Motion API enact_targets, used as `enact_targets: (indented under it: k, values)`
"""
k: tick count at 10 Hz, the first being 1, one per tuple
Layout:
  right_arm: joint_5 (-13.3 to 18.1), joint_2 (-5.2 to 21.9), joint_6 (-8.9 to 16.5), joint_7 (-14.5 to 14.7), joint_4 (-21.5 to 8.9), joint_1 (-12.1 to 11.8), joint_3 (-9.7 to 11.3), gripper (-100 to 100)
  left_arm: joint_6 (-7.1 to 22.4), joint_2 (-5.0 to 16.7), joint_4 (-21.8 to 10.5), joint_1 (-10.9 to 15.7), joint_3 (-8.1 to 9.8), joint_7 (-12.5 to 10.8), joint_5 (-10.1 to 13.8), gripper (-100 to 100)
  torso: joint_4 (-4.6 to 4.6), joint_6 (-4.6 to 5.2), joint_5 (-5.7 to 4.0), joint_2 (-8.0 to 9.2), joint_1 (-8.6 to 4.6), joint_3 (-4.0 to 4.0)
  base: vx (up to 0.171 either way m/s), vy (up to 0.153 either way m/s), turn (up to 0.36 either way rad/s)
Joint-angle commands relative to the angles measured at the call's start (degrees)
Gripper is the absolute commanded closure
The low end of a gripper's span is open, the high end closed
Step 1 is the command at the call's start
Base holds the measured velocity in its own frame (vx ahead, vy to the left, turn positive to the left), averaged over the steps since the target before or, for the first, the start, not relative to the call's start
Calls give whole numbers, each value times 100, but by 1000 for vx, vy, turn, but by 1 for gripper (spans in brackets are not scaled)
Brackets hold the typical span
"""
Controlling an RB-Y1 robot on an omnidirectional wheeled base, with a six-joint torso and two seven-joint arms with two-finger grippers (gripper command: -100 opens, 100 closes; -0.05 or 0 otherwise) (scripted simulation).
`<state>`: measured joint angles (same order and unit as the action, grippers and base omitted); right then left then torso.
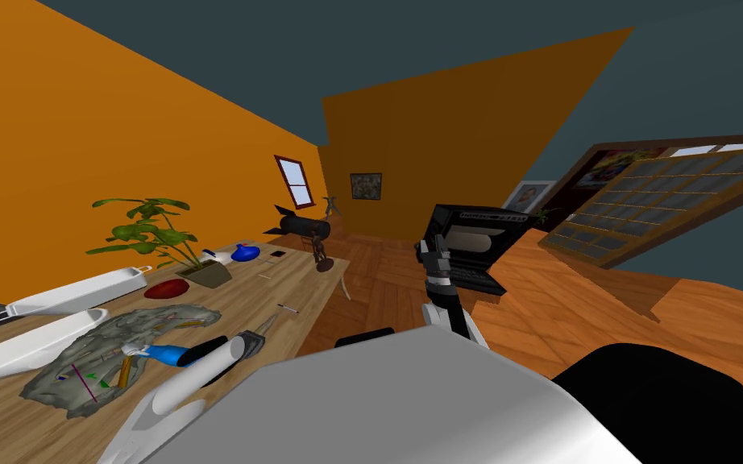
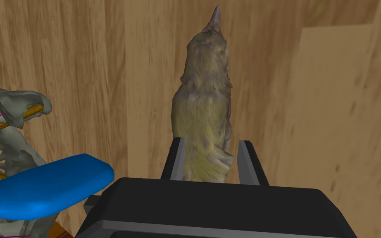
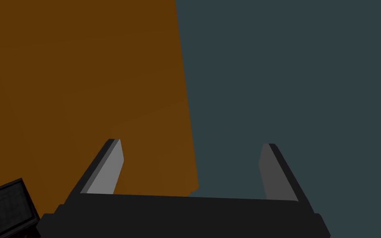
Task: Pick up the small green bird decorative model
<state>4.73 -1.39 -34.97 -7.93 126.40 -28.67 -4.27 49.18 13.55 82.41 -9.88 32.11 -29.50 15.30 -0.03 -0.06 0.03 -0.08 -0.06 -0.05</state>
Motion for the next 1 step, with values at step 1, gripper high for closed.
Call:
enact_targets:
  k: [1]
  values:
    - [0, 0, 0, 0, 0, 0, 0, 0, 0, 0, 0, 0, 0, 0, 0, 0, 0, 0, 0, 0, 0, 0, 0, 0, 0]
